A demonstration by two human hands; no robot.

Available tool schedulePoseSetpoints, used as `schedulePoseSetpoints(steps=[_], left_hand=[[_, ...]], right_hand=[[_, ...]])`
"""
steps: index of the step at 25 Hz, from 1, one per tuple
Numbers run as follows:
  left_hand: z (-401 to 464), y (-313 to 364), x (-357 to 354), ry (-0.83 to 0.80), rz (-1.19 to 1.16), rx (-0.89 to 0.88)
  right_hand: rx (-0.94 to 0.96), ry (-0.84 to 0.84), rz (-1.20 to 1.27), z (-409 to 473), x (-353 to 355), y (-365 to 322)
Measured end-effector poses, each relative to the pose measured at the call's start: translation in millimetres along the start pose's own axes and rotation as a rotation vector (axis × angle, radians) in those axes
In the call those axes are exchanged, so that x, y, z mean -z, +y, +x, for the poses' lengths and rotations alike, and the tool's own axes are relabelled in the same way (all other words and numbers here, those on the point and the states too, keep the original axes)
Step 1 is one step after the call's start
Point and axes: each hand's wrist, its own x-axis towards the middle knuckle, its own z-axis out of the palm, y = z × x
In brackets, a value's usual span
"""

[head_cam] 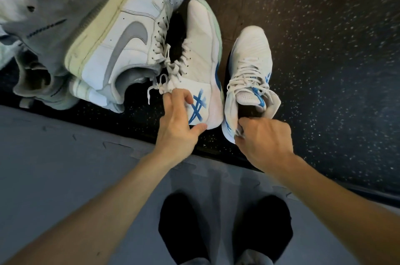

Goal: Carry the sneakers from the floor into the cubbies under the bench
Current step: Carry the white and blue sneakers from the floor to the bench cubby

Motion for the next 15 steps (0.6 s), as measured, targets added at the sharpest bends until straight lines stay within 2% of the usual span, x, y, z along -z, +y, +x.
schedulePoseSetpoints(steps=[5,10,12,15], left_hand=[[12,30,-14,-0.022,0.218,-0.186],[12,39,-9,0.146,0.484,-0.402],[12,55,-1,0.1,0.465,-0.415],[10,77,7,-0.072,0.425,-0.378]], right_hand=[[-0.002,0.0,0.016,-15,6,11],[-0.037,-0.018,0.189,-17,17,16],[-0.025,-0.004,0.248,-15,23,22],[-0.067,-0.008,0.306,-13,34,31]])
